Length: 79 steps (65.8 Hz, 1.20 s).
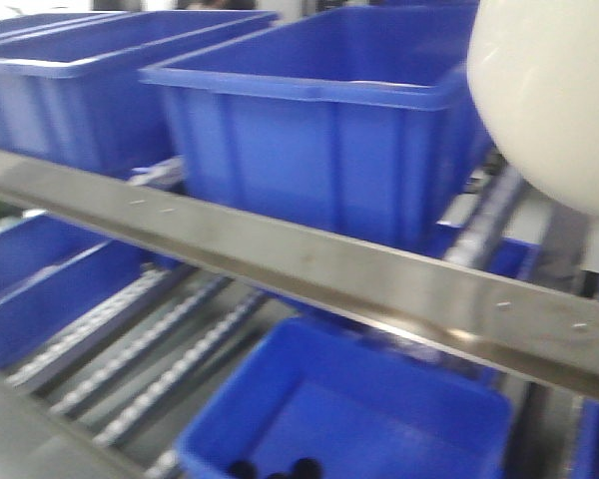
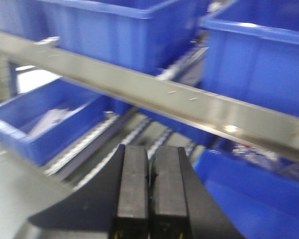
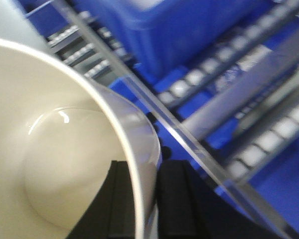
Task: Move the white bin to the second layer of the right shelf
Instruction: 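Position the base facing the roller shelf's second layer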
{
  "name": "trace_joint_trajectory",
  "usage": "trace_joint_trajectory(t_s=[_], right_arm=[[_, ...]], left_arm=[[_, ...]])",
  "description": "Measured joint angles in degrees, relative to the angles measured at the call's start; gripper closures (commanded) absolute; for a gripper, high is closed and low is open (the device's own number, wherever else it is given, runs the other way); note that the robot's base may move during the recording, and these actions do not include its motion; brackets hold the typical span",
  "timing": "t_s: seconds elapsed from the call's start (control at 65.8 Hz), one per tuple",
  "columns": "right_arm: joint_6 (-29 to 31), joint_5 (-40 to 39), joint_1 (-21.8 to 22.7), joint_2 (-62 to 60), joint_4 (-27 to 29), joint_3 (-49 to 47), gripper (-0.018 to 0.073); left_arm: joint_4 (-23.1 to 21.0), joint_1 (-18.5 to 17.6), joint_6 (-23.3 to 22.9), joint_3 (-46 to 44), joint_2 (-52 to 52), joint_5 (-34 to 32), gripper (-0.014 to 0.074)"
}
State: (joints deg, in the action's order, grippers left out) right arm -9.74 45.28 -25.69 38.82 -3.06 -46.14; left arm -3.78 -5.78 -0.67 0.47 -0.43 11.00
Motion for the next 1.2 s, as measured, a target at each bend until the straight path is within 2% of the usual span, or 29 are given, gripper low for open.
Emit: trace_joint_trajectory(t_s=[1.201], right_arm=[[0.00, 0.00, 0.00, 0.00, 0.00, 0.00, 0.0503]], left_arm=[[0.00, 0.00, 0.00, 0.00, 0.00, 0.00, 0.0512]])
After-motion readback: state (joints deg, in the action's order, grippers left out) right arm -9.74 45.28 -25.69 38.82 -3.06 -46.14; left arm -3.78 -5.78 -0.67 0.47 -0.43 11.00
